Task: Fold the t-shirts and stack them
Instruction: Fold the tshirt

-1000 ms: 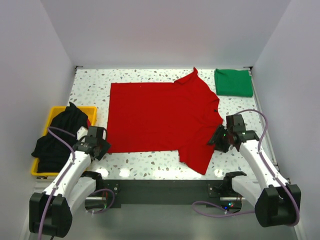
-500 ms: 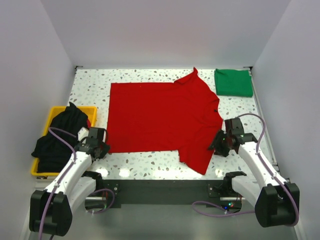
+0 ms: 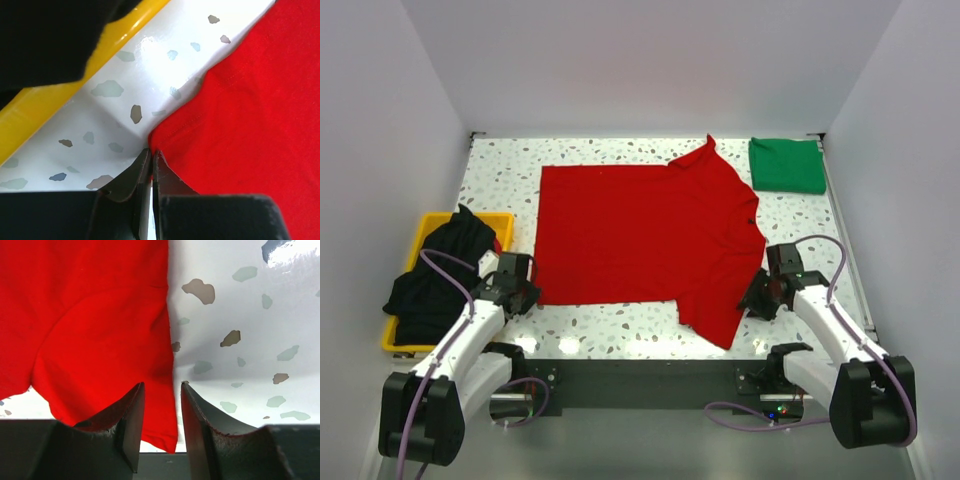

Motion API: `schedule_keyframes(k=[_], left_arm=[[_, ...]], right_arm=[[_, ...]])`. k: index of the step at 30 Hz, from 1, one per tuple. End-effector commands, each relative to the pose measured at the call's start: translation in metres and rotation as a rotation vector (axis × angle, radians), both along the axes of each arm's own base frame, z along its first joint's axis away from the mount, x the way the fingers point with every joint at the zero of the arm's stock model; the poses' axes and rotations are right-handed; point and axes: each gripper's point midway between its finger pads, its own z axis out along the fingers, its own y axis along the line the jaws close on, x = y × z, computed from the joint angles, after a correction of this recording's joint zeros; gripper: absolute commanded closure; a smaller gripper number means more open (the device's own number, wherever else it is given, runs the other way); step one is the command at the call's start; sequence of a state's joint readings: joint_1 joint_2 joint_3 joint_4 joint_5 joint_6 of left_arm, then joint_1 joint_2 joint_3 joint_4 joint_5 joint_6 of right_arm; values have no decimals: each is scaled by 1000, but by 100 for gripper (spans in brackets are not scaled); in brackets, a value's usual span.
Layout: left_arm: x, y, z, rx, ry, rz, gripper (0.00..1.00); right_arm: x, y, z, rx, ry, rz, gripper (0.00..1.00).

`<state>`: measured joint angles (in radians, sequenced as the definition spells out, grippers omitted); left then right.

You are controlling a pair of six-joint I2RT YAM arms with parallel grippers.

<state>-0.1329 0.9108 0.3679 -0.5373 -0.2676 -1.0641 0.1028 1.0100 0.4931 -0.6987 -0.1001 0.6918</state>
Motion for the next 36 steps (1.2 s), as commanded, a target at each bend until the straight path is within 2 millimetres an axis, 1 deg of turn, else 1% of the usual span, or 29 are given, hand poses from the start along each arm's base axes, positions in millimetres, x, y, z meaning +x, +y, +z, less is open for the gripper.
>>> schedule_keyframes(k=[1, 4, 9, 14, 17, 21, 24, 25, 28, 31, 32, 35, 36], left_arm=[[14, -2, 9, 5, -49, -27, 92], [15, -3, 10, 4, -48, -33, 93], [16, -3, 11, 6, -53, -38, 93], [16, -3, 12, 4, -56, -36, 93], [16, -3, 12, 2, -56, -37, 93], [15, -3, 10, 1, -50, -37, 93], [15, -4, 12, 1, -55, -36, 93], [15, -3, 12, 3, -53, -35, 93], [16, -2, 14, 8, -56, -34, 93], [18, -2, 18, 12, -58, -33, 93], [19, -2, 20, 14, -62, -36, 94], [20, -1, 22, 18, -65, -34, 94], [20, 0, 24, 19, -70, -32, 94]], right_arm=[[2, 1, -2, 12, -18, -17, 62], [-5, 0, -2, 8, -8, -23, 62], [-25, 7, 0, 50, 57, 13, 61], [-46, 16, -6, 94, 130, 71, 60], [-50, 19, -12, 99, 163, 96, 60], [-46, 26, -16, 118, 172, 103, 60], [-40, 28, -18, 114, 161, 107, 66], [-37, 26, -19, 106, 154, 103, 72], [-30, 24, -18, 86, 126, 103, 79], [-22, 24, -17, 82, 94, 105, 88], [-21, 25, -17, 89, 88, 109, 93], [-19, 29, -17, 113, 82, 115, 100], [-19, 30, -17, 115, 81, 122, 100]])
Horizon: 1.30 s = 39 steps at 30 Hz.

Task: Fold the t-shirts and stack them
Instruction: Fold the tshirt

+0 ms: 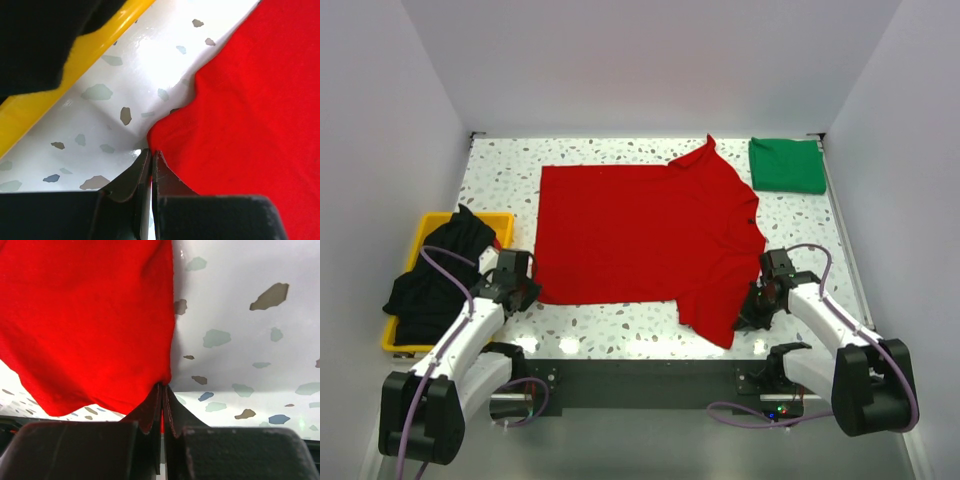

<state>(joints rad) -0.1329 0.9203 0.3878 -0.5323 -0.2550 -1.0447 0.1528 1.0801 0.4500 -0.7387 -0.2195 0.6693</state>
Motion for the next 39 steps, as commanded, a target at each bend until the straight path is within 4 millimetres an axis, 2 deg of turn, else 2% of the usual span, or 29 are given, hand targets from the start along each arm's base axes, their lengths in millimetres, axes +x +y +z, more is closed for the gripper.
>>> schedule_keyframes(k=[1, 4, 12, 19, 25, 35, 38, 39], left_arm=[[14, 2, 19, 23, -61, -10, 94], [14, 2, 21, 22, -66, -6, 94], [12, 5, 26, 30, -68, 9, 96], [6, 11, 32, 44, -55, 51, 100], [4, 14, 45, 40, -85, 78, 100], [1, 14, 54, 32, -106, 91, 100], [11, 7, 57, 15, -128, 45, 100], [20, 4, 61, 10, -155, 22, 100]], right_arm=[[21, 8, 1, 33, -82, 16, 100], [18, 7, 5, 31, -74, 28, 100], [11, 5, 37, 30, -117, 53, 100], [-9, 2, 45, 28, -86, 41, 100], [-16, 1, 56, 30, -90, 43, 100], [-19, -1, 78, 23, -125, 59, 100], [-10, 1, 82, 31, -166, 43, 100], [-3, 3, 84, 39, -181, 37, 100]])
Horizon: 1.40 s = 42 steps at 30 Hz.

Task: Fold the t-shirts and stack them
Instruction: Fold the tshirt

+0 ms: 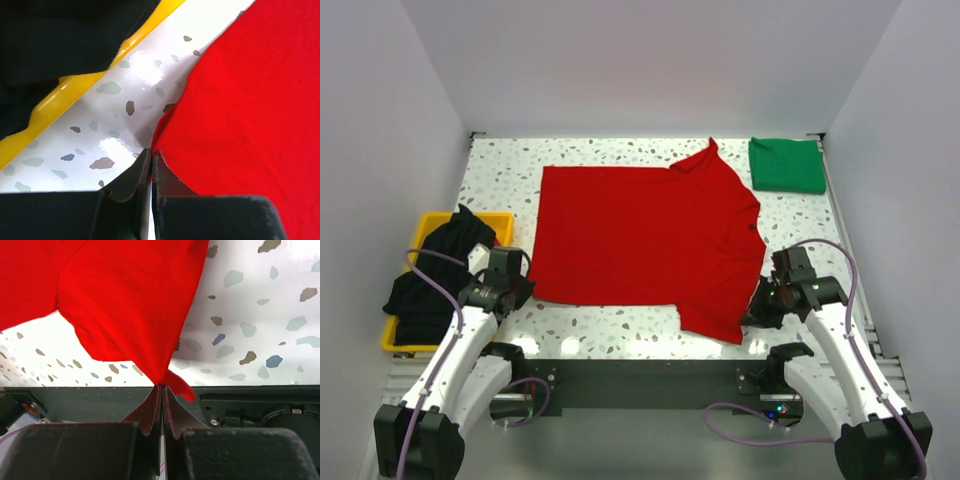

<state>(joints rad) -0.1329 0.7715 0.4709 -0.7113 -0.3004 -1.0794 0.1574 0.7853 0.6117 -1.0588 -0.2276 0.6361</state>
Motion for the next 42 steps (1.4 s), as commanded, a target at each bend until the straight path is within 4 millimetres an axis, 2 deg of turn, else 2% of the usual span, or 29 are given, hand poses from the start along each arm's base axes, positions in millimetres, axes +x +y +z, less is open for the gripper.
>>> schedule_keyframes(k=[1, 3, 6, 7, 9, 10, 11, 12, 13, 14, 15, 16, 17, 19, 21, 22, 23, 29, 36, 42], left_arm=[[31, -9, 25, -12, -102, -56, 100], [48, -12, 27, -10, -107, -73, 100], [65, -13, 20, 5, -52, -72, 100], [77, -15, 29, 1, -69, -72, 100], [91, -17, 25, -5, -49, -66, 100], [105, -20, 36, -12, -77, -62, 100], [112, -21, 30, -13, -54, -61, 100], [126, -23, 42, -15, -77, -60, 100], [131, -23, 43, -10, -68, -56, 100], [134, -20, 35, 6, -25, -50, 100], [145, -20, 44, 9, -40, -46, 100], [149, -19, 45, 13, -35, -43, 100], [152, -18, 41, 20, -21, -39, 100], [161, -15, 44, 19, -30, -30, 100], [164, -13, 40, 19, -21, -23, 100], [164, -11, 36, 14, -10, -16, 100], [166, -9, 34, 12, -10, -13, 100], [166, -4, 22, 0, 14, 1, 100], [167, 2, 22, -6, 1, 15, 100], [168, 5, 20, -13, 2, 22, 100]], right_arm=[[27, 7, 22, 32, -100, 0, 100], [48, 9, 24, 27, -117, -5, 100], [94, 16, 40, 42, -215, -13, 100], [114, 22, 39, 64, -233, -12, 100], [135, 27, 40, 75, -258, -17, 100], [152, 30, 35, 84, -264, -31, 100], [160, 31, 34, 88, -270, -31, 100], [171, 33, 34, 86, -284, -30, 100], [182, 34, 31, 82, -275, -31, 100], [190, 34, 28, 79, -271, -36, 100], [198, 35, 28, 75, -279, -35, 100], [210, 35, 34, 72, -298, -39, 100], [216, 36, 24, 65, -273, -38, 100], [233, 37, 29, 72, -292, -39, 100], [243, 39, 21, 77, -272, -41, 100], [251, 41, 28, 91, -286, -36, 100], [255, 40, 22, 89, -270, -39, 100], [276, 34, 29, 122, -283, -80, 100], [287, 17, 32, 147, -292, -136, 100], [284, 5, 33, 144, -292, -163, 100]])
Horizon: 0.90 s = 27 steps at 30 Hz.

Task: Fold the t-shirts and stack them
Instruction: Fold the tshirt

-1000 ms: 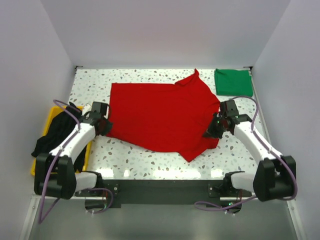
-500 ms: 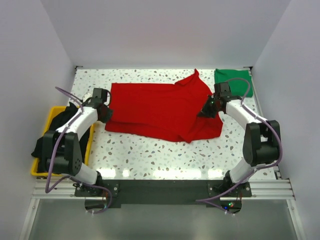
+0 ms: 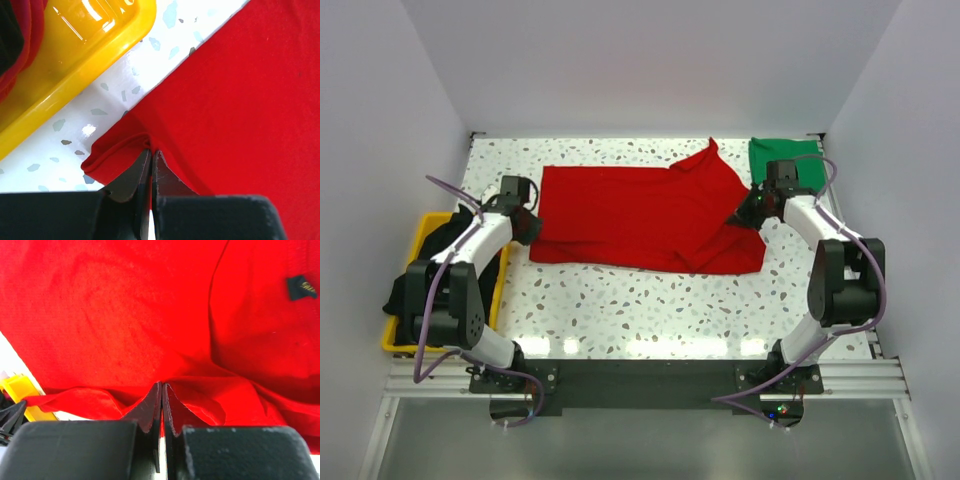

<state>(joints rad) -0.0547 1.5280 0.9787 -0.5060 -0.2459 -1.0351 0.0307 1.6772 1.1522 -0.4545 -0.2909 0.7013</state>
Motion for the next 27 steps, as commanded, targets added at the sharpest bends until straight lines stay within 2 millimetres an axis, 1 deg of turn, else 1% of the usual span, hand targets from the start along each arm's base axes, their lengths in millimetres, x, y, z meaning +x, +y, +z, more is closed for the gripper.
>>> schedule_keyframes(k=[1, 6, 11, 12, 15, 20, 23, 27], left_arm=[[13, 6, 8, 3, -56, 8, 100], [13, 10, 11, 5, -64, 9, 100], [13, 11, 7, 1, -60, 5, 100], [13, 12, 6, -1, -60, 5, 100], [16, 10, 8, -9, -71, -5, 100], [24, 11, 15, -8, -97, -20, 100], [32, 10, 20, -11, -115, -35, 100], [40, 8, 19, -13, -123, -55, 100]], right_arm=[[13, -3, 22, 34, -68, -14, 100], [15, -3, 28, 45, -86, -14, 100], [17, -2, 30, 58, -89, -16, 100], [19, -13, 30, 58, -89, -45, 100], [21, -13, 31, 70, -92, -51, 100], [23, -23, 38, 84, -108, -80, 100], [26, -23, 42, 106, -121, -86, 100], [32, -22, 46, 132, -134, -91, 100]])
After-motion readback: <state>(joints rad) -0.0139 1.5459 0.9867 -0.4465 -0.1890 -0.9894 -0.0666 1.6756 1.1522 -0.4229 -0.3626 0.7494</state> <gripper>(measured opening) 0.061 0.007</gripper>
